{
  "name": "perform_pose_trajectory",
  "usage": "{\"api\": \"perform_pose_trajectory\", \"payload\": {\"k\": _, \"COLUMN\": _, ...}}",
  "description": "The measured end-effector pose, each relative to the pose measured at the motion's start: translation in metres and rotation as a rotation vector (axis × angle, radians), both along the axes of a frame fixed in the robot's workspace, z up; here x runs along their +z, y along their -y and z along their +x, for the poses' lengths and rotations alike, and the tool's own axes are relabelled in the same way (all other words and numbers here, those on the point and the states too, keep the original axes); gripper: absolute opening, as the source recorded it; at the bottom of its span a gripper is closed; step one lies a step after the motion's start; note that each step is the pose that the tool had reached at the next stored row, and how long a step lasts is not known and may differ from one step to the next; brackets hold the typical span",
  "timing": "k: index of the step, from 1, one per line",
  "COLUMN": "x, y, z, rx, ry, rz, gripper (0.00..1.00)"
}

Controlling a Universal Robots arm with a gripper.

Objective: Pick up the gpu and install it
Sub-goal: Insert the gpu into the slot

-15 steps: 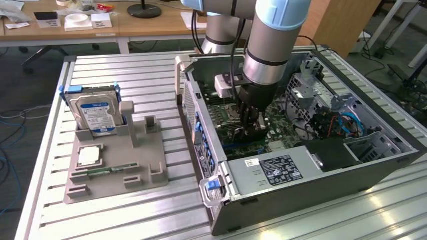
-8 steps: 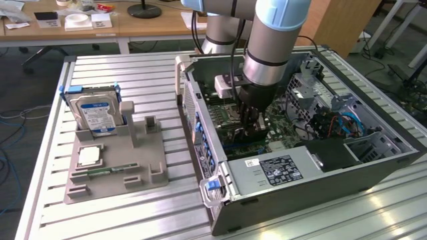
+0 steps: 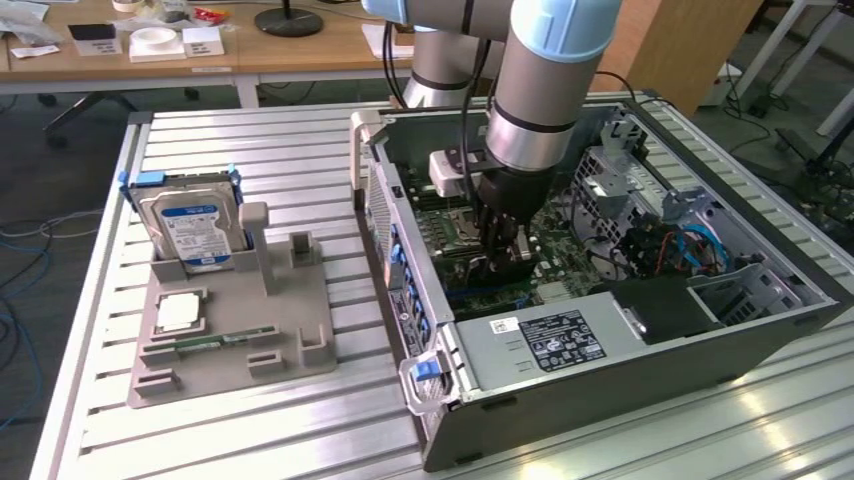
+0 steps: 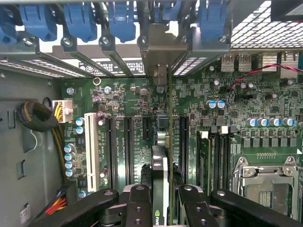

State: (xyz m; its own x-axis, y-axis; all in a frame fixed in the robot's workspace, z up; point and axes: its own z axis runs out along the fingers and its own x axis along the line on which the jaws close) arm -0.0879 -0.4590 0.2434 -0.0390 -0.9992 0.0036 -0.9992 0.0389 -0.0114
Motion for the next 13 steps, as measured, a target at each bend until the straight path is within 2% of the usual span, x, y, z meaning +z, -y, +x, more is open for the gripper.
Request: {"api": "perform_pose_trajectory", "payload": {"k": 13, "x": -0.0002, "y": -0.0001, "z": 0.0, "rx": 0.0, "ry": 0.0002, "rz": 0.0005, "gripper": 0.27}}
